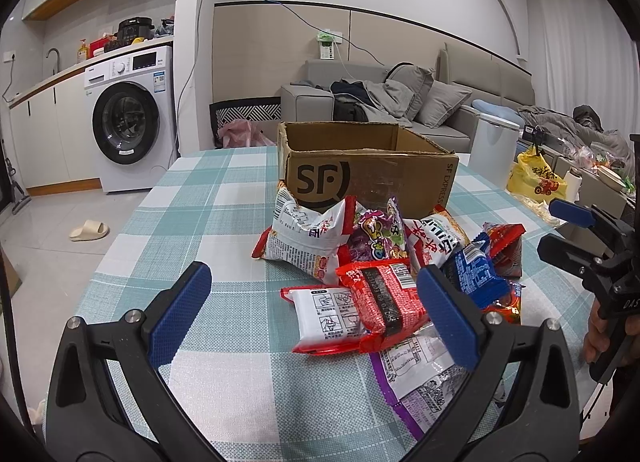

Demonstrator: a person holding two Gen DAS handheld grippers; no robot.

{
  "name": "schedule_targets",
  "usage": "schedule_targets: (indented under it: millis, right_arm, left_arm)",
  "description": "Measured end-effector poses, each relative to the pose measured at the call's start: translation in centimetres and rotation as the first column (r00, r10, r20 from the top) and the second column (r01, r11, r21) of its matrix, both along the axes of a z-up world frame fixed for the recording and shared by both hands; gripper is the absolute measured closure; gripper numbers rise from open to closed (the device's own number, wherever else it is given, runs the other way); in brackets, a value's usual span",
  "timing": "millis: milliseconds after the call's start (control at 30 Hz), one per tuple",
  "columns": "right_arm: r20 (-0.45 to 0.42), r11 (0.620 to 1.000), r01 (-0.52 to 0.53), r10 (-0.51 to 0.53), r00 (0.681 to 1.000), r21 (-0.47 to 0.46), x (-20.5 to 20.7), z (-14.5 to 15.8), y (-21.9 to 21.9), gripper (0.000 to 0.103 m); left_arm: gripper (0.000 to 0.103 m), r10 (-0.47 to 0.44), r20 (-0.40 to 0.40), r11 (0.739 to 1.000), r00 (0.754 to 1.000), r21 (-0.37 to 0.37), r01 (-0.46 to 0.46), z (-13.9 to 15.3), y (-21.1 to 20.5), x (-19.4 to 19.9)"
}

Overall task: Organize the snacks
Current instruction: 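Move both tools toward the snack pile in front of the box, then grasp the white-purple bag with the left tool while the right tool grasps the red Oreo pack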

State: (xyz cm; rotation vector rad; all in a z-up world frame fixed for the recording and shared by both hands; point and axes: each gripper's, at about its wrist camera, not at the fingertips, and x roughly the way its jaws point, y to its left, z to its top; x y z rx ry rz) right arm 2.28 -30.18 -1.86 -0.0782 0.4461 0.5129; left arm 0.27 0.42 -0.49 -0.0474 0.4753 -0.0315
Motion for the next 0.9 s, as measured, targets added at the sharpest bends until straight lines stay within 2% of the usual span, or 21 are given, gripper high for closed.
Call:
schedule_targets:
  millis: [200,333,467,600,800,900]
  right_arm:
    - [-0.027,1.0,0.023,-0.023,0.999,0.0,0.6,-0.2,-0.3,0.0]
    - [-0.052,0.999,0.05,-0.05,0.997,-0.005,1.0,-0.2,-0.6,0.0]
    - [-0.101,0.996,0.067,-0.073,0.992,-0.061,1.5,-0.7,-0.4,0.0]
    - [-0.176,0.997,0.024,-0.036,0.984,-0.069,1.6,-1.3,-0.3,0.0]
    - [-0.273,0.995,-0.029,0.001,0.962,-0.1,1.9,-2.7,0.6,0.001]
    - [-0.313,0.994,-0.055,0.023,0.95,-0.095,2.0,-3.2,0.9,0.013]
  left_arm:
    - [0.001,0.017,0.002,1.0,1.0,-0.004,-0.017,0.0,0.2,-0.2]
    - [0.001,-0.004,-0.036,0.999,0.999,-0.042,0.002,0.1,0.5,-0.1]
    - [0.001,-0.011,-0.057,0.999,0.998,-0.043,0.008,0.4,0.0,-0.2]
    - [0.001,-0.016,-0.093,1.0,0.996,-0.027,0.014,0.2,-0.7,-0.7]
    - [0.001,-0.068,-0.146,0.998,0.987,0.002,0.069,-0.3,-2.3,-1.2]
    - [0.001,-0.103,-0.176,0.994,0.979,0.007,0.106,-0.8,-3.3,-1.3]
